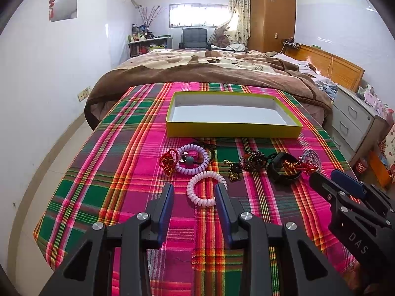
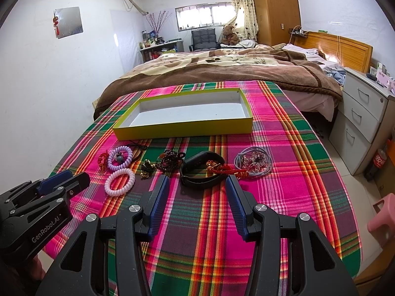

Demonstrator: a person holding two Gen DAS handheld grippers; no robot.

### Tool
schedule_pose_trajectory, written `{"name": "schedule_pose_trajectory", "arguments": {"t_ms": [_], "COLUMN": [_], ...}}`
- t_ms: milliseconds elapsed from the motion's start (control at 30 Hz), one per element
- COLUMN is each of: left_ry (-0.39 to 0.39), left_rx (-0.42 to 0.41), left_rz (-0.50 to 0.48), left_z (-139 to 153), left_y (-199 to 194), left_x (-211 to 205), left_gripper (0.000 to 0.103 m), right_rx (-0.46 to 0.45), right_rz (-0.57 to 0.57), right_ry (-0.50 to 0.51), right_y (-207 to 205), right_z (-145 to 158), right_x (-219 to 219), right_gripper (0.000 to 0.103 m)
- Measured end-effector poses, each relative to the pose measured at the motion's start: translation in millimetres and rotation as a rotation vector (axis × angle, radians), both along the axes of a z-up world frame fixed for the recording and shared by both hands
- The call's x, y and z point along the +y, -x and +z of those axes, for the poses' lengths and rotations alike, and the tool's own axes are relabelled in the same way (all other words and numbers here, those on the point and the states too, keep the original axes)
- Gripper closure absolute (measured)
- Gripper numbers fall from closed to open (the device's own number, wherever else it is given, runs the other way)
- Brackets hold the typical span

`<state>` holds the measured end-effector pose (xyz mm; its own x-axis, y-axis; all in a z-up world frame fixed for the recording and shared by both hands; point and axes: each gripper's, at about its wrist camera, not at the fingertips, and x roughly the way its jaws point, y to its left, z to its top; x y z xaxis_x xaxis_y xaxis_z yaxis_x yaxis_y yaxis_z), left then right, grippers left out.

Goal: Organize jewelry
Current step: 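Grasp the red tassel ornament beside the black band with the right tool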

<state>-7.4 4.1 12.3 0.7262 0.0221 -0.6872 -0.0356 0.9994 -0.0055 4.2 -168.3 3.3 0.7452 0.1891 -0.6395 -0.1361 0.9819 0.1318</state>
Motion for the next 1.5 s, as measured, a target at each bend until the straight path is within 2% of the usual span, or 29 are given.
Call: {"name": "schedule_pose_trajectory", "arguments": {"t_ms": [200, 367, 467, 667, 833, 967, 1067, 1233, 1367, 1500], "left_ry": [0.004, 0.052, 0.051, 0.077, 0.124, 0.156, 0.154, 0.163, 0.183, 0.178], "left_rx": [0.009, 0.029, 0.036, 0.059, 0.066, 0.082, 0.088, 0.107, 0.116, 0.116], "left_rz": [-0.003, -0.010, -0.026, -0.024, 0.001, 0.009, 0.020, 0.012, 0.007, 0.014], "left_z": [-1.3, -6.6, -9.1, -11.8, -13.0, -17.3, -20.2, -25.4, -27.7, -28.1], "left_y": [-2.6, -10.5, -13.9, -27.1, -37.8, -45.4, -50.8, -58.4, -63.1, -66.6], "left_x": [1.5, 12.6, 16.4, 36.7, 56.4, 67.2, 71.3, 75.4, 80.6, 82.8], "left_gripper": [0.069, 0.069, 0.069, 0.069, 0.069, 0.069, 0.069, 0.069, 0.069, 0.069], "right_rx": [0.008, 0.019, 0.026, 0.051, 0.097, 0.111, 0.137, 0.204, 0.229, 0.246], "right_rz": [-0.002, 0.001, -0.007, -0.023, 0.046, 0.111, 0.160, 0.201, 0.219, 0.240], "right_ry": [0.001, 0.002, -0.006, 0.002, -0.002, -0.004, -0.015, 0.018, 0.093, 0.105], "right_y": [-2.6, -7.4, -13.6, -45.9, -72.4, -83.6, -93.7, -107.3, -112.1, -118.5], "right_z": [-2.5, -5.7, -7.3, -9.4, -14.9, -16.7, -20.4, -33.6, -40.6, -43.1], "right_x": [-0.8, -3.8, -10.5, -30.5, -37.9, -34.6, -30.6, -24.7, -16.0, -14.2], "right_gripper": [0.055, 0.055, 0.055, 0.055, 0.055, 0.064, 0.076, 0.077, 0.077, 0.077]}}
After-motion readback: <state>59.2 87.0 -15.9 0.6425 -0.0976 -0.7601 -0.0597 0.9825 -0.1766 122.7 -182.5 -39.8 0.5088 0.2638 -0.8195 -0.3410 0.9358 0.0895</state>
